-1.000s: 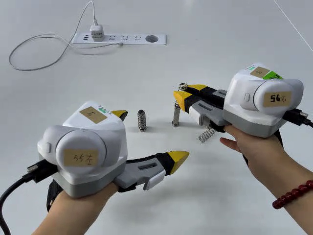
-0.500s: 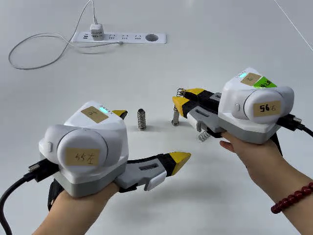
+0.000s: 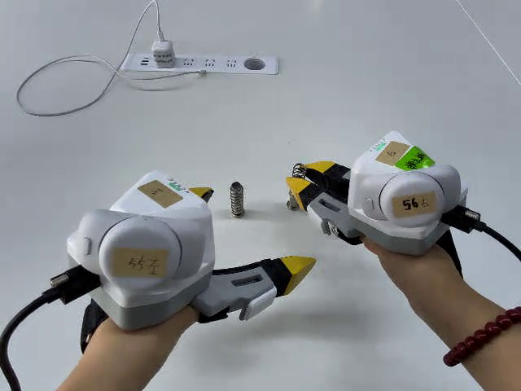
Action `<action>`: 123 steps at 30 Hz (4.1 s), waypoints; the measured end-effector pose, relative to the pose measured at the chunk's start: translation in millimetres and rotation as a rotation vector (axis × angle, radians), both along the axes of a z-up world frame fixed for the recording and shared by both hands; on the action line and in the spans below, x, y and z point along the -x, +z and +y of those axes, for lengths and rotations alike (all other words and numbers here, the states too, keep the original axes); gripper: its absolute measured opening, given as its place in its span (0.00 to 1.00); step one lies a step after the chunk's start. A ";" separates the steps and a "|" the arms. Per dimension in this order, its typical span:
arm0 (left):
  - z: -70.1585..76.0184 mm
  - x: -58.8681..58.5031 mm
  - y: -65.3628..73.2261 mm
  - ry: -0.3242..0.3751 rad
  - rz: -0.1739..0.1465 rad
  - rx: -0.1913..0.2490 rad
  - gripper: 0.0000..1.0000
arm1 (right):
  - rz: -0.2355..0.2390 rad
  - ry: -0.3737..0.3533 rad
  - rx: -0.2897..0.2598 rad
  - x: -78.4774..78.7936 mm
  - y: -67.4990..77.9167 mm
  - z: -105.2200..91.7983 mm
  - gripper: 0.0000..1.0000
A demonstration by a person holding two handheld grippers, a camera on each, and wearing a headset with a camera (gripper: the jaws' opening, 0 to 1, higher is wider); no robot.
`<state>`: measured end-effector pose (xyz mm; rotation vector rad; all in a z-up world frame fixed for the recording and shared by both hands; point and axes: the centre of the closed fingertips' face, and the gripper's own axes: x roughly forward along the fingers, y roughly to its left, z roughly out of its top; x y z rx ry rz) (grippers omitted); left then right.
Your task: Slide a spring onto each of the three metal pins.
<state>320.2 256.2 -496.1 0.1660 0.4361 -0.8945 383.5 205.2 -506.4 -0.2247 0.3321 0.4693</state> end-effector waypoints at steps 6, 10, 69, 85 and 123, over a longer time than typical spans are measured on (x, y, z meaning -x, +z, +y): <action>0.6 0.6 -0.8 -0.002 0.003 -0.003 0.87 | 0.024 -0.004 0.001 0.1 -7.1 -0.5 0.12; 0.5 1.7 -1.3 -0.003 0.004 -0.005 0.87 | 0.034 -0.005 -0.001 0.9 -9.5 0.3 0.12; -29.8 13.7 -4.4 -0.088 -0.013 -0.021 0.66 | 0.066 -0.147 -0.167 30.1 31.0 -37.2 0.42; -50.9 7.2 -15.8 -0.135 -0.019 -0.041 0.52 | 0.083 -0.177 -0.187 45.1 26.8 -70.4 0.47; -103.7 -2.8 -56.2 -0.227 0.026 -0.129 0.21 | 0.133 -0.110 -0.207 77.7 6.4 -104.2 0.46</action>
